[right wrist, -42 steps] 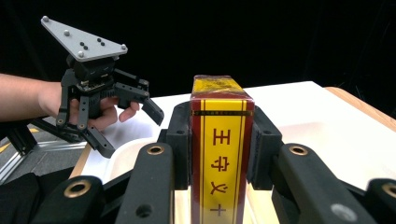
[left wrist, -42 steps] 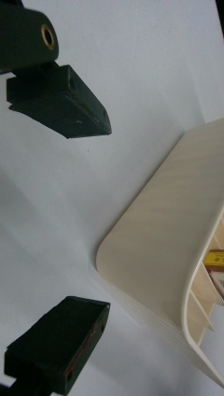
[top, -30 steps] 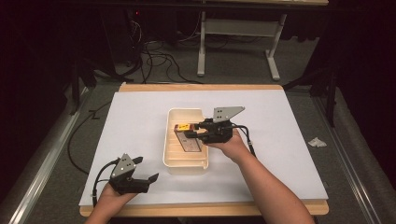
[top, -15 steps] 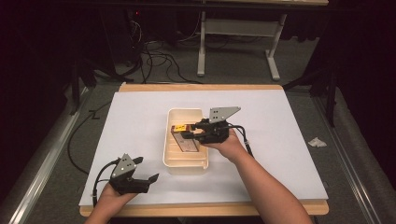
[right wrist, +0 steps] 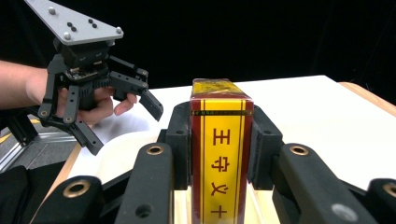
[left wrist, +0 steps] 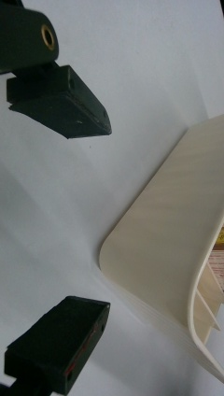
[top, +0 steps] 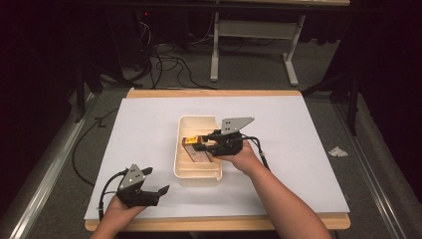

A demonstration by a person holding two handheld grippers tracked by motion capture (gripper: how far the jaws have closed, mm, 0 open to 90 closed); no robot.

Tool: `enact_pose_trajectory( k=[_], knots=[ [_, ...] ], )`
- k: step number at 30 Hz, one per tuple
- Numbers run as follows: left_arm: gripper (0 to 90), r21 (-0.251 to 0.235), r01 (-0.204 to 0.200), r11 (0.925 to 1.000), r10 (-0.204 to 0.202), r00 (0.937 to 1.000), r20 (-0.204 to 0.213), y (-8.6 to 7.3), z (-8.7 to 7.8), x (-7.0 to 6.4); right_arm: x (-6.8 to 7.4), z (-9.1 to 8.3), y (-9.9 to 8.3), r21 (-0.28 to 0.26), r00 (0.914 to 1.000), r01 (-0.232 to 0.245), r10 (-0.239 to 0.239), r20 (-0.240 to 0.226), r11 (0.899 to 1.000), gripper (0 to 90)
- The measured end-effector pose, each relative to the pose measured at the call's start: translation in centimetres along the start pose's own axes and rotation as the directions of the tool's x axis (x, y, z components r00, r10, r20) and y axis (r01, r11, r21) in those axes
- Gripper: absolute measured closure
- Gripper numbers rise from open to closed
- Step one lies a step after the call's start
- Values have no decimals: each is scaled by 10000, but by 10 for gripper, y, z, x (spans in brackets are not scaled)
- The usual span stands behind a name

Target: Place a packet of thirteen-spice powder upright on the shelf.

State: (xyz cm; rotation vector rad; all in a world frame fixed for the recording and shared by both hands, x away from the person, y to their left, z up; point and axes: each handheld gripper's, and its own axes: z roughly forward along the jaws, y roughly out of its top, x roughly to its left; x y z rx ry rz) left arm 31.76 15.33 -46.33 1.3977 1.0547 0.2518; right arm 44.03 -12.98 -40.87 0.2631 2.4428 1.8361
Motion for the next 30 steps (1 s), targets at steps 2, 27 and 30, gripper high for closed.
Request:
enact_pose_trajectory(
  k=[2,27,30],
  knots=[
    [137,39,-42,10000,42,10000,-5,0,0,0,0,0,-1,57,10000,-64,64,41,10000,681],
    [139,103,-110,9999,110,9999,3,-1,1,0,5,-1,-17,285,9994,-266,259,233,9992,657],
    [139,94,-82,9999,81,10000,17,-1,1,-1,5,-3,-19,322,9992,-293,284,271,9991,654]
  ],
)
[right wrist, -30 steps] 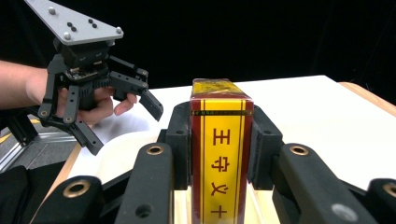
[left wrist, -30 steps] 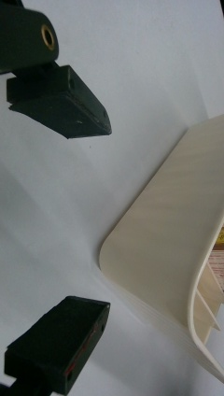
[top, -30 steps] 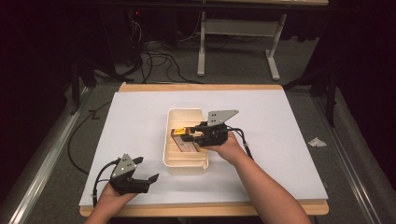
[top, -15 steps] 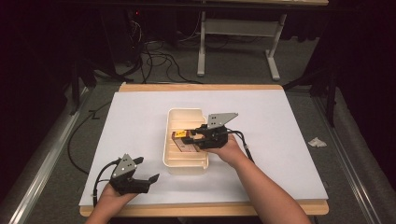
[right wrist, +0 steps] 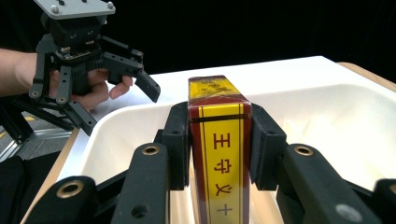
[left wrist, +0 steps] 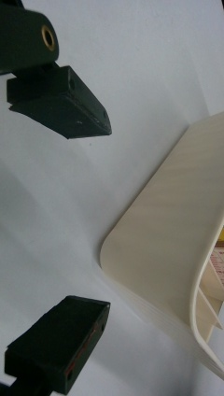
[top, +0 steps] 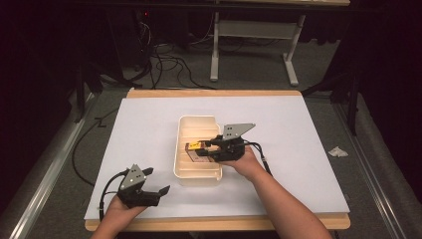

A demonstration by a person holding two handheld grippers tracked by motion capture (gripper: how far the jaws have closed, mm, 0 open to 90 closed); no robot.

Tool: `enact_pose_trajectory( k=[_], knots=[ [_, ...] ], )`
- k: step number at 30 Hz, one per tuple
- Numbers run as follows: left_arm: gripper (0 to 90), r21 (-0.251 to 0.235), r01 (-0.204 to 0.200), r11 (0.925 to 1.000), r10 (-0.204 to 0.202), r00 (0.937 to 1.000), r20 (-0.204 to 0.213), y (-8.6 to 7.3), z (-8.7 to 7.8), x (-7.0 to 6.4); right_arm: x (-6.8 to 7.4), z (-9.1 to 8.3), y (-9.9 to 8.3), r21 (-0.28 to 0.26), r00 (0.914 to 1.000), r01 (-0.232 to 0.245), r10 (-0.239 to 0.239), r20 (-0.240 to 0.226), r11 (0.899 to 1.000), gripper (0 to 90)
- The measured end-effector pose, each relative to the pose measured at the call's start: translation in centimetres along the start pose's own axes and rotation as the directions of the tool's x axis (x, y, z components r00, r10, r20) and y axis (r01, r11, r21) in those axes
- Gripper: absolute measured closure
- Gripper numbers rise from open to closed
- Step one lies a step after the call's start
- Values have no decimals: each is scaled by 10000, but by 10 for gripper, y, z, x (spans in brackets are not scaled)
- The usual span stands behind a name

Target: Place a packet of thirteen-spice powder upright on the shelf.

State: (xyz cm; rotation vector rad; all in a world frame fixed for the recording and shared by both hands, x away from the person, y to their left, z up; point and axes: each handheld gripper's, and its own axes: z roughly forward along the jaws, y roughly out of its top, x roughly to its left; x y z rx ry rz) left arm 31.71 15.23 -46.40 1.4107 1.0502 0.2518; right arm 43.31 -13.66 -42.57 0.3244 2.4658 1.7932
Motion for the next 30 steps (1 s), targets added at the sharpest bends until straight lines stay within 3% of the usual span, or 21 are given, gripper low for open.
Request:
enact_pose_trajectory(
  k=[30],
  knots=[
    [139,-56,61,10000,-61,10000,20,0,0,-1,3,-20,-14,157,9978,-439,431,501,9989,618]
  ],
)
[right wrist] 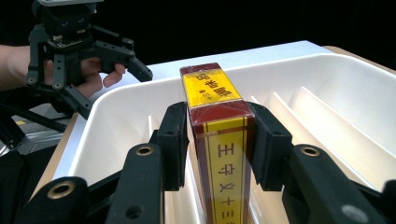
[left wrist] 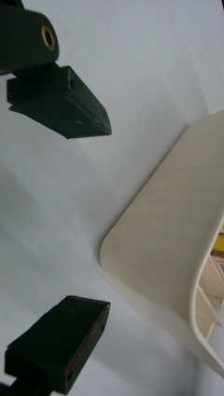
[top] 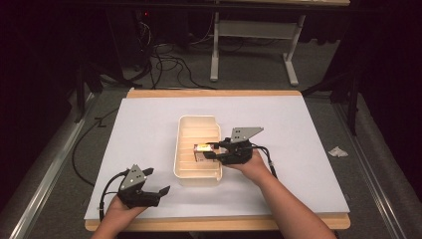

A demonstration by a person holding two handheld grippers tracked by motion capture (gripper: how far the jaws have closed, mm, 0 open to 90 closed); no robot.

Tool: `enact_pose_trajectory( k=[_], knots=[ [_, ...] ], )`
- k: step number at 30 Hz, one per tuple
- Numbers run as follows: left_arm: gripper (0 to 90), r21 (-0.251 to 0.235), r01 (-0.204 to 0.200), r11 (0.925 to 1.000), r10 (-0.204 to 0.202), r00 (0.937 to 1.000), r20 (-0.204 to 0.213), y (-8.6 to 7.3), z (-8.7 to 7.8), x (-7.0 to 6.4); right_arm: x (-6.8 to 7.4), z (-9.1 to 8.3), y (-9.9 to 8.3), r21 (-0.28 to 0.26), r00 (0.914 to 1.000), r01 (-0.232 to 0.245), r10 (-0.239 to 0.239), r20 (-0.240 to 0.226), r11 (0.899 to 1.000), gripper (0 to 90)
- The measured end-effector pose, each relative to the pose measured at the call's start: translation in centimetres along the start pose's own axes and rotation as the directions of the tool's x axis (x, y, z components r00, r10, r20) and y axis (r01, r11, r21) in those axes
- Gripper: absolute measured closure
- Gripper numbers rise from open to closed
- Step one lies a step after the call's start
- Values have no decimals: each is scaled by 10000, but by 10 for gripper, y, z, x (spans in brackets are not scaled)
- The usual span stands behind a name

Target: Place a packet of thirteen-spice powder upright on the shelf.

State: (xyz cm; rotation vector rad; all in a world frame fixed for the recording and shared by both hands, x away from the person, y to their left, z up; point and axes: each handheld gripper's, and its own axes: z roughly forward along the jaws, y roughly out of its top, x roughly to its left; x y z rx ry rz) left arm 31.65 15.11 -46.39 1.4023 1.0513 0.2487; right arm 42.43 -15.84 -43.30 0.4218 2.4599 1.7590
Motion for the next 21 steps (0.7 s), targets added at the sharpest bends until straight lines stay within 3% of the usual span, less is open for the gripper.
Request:
enact_pose_trajectory(
  k=[11,21],
  knots=[
    [139,78,-91,9999,91,10000,3,0,0,0,2,-7,-5,9,9998,-102,102,142,9999,599],
    [139,-2,-49,10000,49,10000,43,0,0,-1,5,-10,-1,82,9992,-89,85,401,9999,406]
  ],
)
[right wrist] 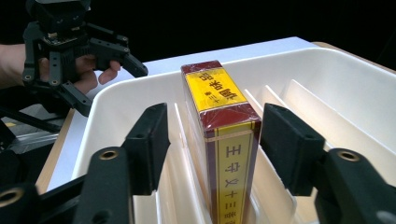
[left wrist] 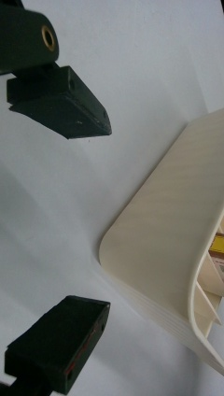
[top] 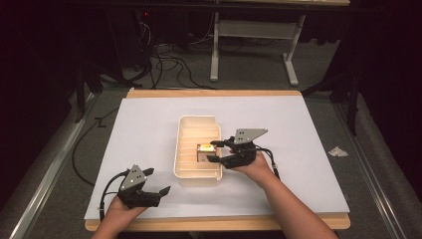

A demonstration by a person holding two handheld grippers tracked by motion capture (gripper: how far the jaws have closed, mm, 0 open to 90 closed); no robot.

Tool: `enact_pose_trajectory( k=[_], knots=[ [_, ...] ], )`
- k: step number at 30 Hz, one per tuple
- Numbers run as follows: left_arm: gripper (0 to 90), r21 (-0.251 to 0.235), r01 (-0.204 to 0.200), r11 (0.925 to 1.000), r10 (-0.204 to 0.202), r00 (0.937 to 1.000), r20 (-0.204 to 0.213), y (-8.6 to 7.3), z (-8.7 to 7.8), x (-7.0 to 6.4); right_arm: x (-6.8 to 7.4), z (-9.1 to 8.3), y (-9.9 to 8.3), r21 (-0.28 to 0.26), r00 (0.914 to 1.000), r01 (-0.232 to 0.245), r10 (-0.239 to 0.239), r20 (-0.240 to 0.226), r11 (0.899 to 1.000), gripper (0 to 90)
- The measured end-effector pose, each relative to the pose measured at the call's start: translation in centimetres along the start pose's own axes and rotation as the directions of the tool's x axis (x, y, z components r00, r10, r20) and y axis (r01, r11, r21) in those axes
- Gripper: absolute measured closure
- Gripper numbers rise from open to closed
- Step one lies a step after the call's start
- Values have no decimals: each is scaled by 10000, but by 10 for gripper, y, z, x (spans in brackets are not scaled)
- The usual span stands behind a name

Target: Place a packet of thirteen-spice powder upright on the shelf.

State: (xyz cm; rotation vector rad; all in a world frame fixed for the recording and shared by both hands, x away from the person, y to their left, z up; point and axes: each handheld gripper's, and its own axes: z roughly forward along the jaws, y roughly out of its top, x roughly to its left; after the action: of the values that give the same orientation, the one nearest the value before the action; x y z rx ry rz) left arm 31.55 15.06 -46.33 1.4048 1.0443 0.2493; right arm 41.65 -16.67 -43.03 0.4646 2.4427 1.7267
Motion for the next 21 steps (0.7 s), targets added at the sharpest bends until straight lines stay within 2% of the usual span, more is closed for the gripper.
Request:
enact_pose_trajectory(
  k=[6,14,18,21],
  knots=[
    [140,7,-9,10000,9,10000,-7,0,0,0,2,-7,2,-44,9996,20,-18,287,10000,333],
    [140,-89,30,10000,-30,10000,-20,2,-1,1,2,-25,0,-10,9950,-115,115,988,9999,261],
    [140,-213,139,9997,-140,9999,-49,3,-2,1,3,-39,-5,-156,9910,-117,137,1334,9998,257],
    [140,-231,153,9996,-155,9999,-69,3,-2,1,3,-52,-9,-164,9838,-200,226,1778,9997,248]
  ],
)
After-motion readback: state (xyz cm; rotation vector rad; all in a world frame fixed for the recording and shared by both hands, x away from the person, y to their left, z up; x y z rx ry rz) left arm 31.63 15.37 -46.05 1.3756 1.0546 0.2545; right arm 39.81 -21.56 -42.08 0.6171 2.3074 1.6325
